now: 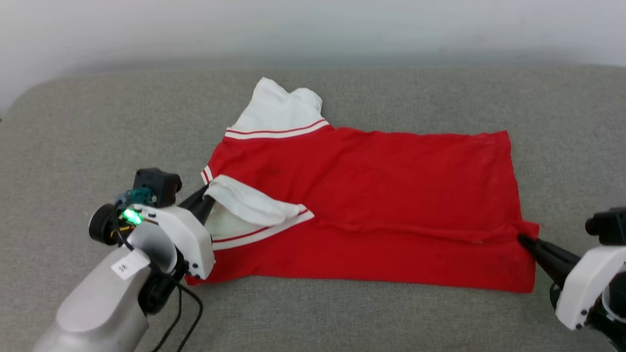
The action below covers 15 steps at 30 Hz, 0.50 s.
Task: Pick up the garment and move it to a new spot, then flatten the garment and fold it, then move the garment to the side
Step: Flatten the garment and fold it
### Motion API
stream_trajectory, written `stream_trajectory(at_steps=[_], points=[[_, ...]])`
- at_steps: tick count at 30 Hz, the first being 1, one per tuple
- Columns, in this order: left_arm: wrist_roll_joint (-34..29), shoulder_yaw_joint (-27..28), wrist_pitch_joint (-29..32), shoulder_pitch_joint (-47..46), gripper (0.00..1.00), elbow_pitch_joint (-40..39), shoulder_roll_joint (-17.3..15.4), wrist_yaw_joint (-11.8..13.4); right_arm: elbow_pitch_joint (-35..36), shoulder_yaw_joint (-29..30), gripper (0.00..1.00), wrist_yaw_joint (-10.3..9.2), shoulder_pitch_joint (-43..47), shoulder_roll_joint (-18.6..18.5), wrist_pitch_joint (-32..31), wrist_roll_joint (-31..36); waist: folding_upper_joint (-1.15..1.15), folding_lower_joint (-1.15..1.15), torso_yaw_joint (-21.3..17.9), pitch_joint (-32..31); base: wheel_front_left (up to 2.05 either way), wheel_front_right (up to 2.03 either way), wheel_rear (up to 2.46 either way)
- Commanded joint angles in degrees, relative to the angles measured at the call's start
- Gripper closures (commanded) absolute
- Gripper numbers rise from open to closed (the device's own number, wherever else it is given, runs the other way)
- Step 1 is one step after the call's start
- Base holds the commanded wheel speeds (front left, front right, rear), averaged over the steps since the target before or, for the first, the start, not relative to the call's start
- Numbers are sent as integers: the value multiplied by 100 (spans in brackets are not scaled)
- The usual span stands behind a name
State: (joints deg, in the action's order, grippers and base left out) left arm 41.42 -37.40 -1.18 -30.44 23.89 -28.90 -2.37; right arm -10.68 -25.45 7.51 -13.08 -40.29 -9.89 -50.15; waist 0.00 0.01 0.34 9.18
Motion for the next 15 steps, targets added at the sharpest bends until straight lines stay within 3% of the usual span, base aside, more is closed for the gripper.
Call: stream_trajectory(at_steps=[1, 15], points=[[-8, 5, -27, -126, 100, 82, 37, -26, -52, -37, 100, -5, -142, 46, -9, 43, 0, -1, -40, 188, 0, 0, 0], [99, -302, -80, -788, 100, 1973, 572, -415, -1546, -774, 100, -6, -1166, 335, 150, 162, 0, -1, -10, 606, 0, 0, 0]])
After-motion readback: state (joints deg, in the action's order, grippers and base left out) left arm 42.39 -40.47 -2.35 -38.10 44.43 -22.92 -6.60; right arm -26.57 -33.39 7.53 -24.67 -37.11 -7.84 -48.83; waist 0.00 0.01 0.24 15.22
